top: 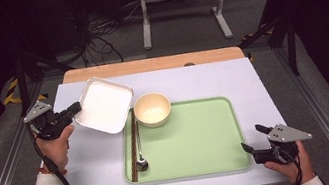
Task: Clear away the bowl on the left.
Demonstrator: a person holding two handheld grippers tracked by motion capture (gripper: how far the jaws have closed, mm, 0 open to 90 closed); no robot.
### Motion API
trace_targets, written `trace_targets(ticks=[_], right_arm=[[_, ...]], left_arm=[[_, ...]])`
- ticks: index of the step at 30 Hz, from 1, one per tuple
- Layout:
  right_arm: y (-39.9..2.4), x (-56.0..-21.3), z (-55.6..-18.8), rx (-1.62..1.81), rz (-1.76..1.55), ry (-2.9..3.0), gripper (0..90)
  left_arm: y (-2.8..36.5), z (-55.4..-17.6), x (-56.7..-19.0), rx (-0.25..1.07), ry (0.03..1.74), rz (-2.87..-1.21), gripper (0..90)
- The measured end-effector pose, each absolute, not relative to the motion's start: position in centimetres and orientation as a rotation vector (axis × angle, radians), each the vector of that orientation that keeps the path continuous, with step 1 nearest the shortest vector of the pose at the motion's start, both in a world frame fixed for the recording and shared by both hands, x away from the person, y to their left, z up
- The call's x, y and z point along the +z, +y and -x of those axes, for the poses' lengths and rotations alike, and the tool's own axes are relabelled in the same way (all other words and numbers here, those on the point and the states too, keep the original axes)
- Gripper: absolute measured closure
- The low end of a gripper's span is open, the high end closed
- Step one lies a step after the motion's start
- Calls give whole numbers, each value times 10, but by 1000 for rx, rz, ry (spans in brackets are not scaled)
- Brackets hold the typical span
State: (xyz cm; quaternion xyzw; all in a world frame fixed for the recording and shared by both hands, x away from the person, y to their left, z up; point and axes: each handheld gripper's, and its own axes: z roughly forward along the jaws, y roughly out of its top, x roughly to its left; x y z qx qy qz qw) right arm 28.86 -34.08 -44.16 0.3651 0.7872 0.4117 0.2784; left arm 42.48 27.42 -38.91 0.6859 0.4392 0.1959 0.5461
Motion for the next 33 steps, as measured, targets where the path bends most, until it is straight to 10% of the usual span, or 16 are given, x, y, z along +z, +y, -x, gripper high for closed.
trace_targets(ticks=[33], right_arm=[[-344,-442,-286,1105,-990,2106,203]], left_arm=[[138,-403,-400,262,620,-1992,891]])
